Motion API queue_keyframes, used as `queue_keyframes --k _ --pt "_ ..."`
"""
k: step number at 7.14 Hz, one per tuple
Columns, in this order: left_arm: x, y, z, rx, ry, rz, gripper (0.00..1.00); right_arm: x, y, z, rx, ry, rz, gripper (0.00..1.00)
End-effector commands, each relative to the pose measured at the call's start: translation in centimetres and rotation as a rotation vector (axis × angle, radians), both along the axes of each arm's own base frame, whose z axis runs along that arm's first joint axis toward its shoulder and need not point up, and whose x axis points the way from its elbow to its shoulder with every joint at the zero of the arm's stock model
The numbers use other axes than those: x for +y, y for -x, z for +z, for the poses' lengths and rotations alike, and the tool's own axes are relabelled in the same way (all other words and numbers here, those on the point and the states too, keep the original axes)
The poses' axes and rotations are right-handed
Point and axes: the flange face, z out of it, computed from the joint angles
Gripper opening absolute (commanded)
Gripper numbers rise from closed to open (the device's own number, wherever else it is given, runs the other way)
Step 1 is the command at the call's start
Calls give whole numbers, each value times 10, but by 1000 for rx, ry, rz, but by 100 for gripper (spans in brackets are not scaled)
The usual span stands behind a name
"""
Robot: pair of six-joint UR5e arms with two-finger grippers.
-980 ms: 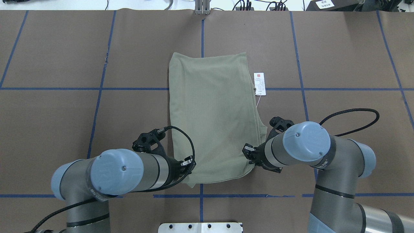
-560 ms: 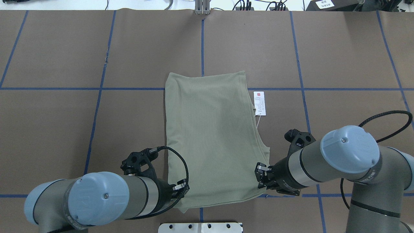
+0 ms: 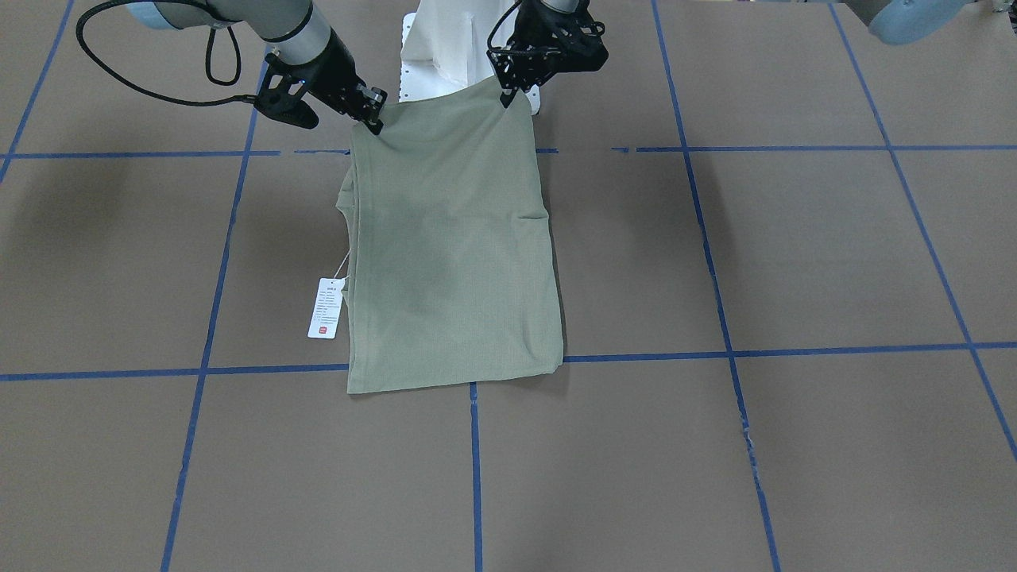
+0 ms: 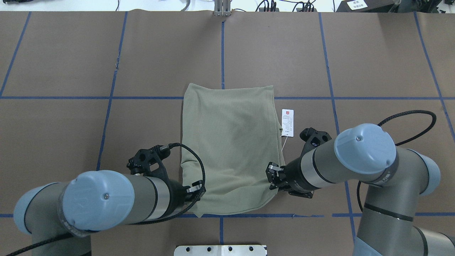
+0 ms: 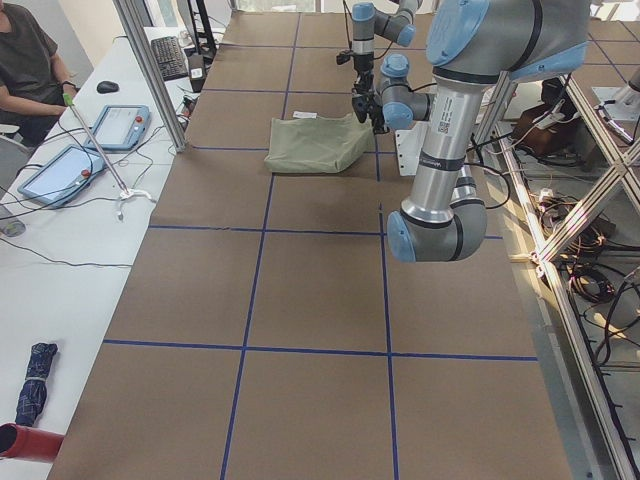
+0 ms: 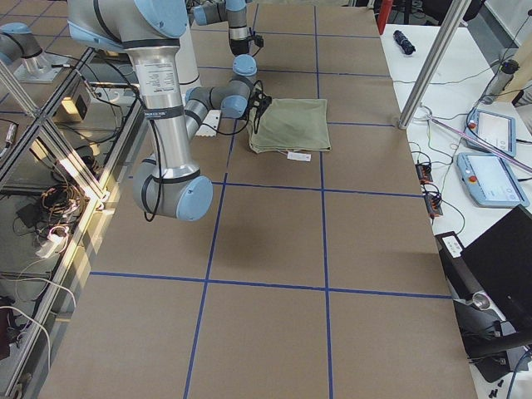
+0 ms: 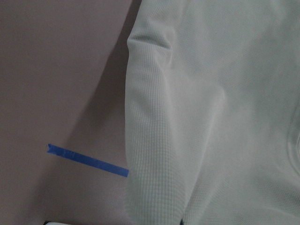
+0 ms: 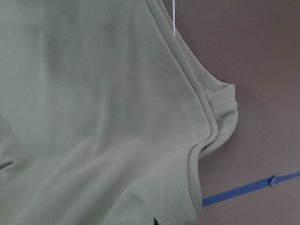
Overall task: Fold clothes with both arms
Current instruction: 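Lift the near edge with both grippers and fold it away from the robot, then lay the folded edge down on the far half and open both grippers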
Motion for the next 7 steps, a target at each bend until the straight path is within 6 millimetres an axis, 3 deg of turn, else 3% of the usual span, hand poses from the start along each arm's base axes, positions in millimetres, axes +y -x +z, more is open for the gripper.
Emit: queue_keyframes --k 1,2,3,4,5,7 --pt "-72 -5 4 -26 -72 -82 0 -74 -6 -12 4 -13 131 0" --pt "-102 -19 13 -48 -80 -112 0 -109 -2 -10 27 -6 175 0" --pt "-122 -30 27 -42 -101 -127 0 -131 6 -5 52 -15 186 0" --pt "-144 -36 41 -42 -107 -151 0 -157 33 -10 76 0 193 0" --pt "-158 -41 45 -46 -104 -166 0 -168 43 -8 90 8 197 0" --pt "-197 -45 31 -58 -106 -211 0 -192 27 -6 94 23 234 0"
